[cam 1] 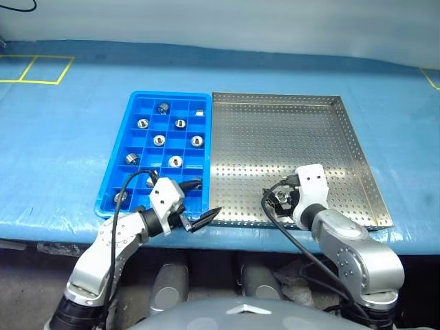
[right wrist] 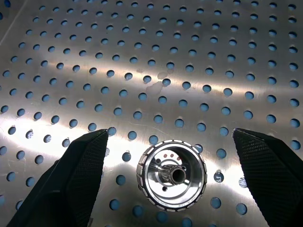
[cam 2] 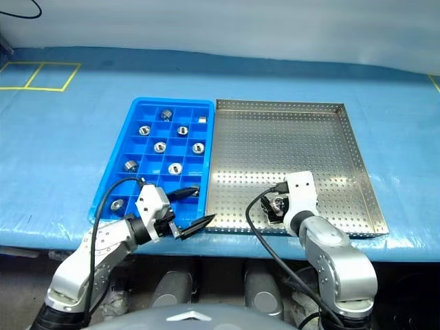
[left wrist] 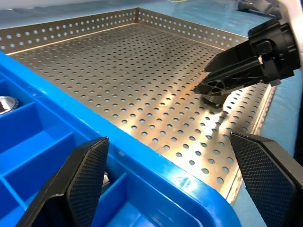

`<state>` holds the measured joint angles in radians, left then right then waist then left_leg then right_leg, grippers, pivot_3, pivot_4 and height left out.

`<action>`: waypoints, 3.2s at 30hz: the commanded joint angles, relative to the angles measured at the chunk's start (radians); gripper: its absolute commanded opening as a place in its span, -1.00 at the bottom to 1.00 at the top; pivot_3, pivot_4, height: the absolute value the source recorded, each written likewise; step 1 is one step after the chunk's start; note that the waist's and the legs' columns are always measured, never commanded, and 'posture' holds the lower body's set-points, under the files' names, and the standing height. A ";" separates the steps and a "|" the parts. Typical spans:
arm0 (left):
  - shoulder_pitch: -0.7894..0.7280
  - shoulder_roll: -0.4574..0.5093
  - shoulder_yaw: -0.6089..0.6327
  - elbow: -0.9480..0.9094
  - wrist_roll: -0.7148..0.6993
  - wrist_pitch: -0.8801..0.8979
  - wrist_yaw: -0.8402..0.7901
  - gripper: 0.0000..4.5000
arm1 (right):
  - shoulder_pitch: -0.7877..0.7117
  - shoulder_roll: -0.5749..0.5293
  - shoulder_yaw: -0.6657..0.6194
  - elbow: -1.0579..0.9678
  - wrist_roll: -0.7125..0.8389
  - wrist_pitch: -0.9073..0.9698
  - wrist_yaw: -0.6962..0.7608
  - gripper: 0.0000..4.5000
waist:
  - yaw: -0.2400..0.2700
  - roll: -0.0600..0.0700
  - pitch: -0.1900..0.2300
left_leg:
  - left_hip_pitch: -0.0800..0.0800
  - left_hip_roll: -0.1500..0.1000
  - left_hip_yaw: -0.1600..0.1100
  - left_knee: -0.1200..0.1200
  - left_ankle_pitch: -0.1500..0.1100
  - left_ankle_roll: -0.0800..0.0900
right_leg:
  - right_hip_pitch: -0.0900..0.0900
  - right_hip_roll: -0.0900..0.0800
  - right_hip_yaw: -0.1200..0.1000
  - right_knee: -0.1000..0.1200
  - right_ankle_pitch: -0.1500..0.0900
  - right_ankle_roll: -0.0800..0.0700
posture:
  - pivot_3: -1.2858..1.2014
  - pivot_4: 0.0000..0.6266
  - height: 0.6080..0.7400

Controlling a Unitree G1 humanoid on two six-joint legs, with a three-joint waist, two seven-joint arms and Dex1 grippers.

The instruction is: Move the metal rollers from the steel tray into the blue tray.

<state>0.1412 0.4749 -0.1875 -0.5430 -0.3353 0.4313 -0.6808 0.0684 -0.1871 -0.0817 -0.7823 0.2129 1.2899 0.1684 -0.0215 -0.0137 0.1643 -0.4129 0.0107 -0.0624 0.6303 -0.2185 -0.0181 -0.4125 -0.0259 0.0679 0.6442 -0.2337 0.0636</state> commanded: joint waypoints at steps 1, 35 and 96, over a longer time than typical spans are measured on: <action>-0.001 0.011 -0.012 -0.039 -0.016 -0.008 -0.019 1.00 | 0.010 0.000 -0.016 0.005 0.007 -0.022 -0.002 0.98 | 0.000 0.000 0.000 | 0.000 0.000 0.000 0.000 0.000 0.000 | 0.000 0.000 0.000 0.000 0.000 0.000 | 0.07 -0.52 1.00; 0.180 -0.103 0.241 -0.115 -0.020 -0.162 0.194 1.00 | -0.454 -0.045 0.358 0.197 0.058 -0.197 0.111 -0.23 | 0.026 0.000 0.000 | 0.001 0.000 -0.001 0.001 0.000 0.000 | 0.001 0.000 -0.001 0.001 0.003 -0.003 | 0.24 -0.52 1.00; -0.091 -0.062 0.225 0.073 -0.089 -0.057 0.156 1.00 | 0.133 -0.046 0.080 0.042 0.059 -0.646 0.091 0.72 | -0.005 -0.002 -0.002 | 0.002 0.000 0.000 0.003 0.001 -0.001 | 0.002 0.001 0.001 0.003 0.001 0.000 | 0.03 -0.52 1.00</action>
<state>0.0616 0.4168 0.0413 -0.4605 -0.4330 0.3982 -0.5234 0.2034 -0.2392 0.0020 -0.6872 0.2591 0.6792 0.2615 -0.0270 -0.0154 0.1622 -0.4106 0.0110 -0.0620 0.6332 -0.2177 -0.0188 -0.4100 -0.0250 0.0686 0.6472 -0.2326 0.0641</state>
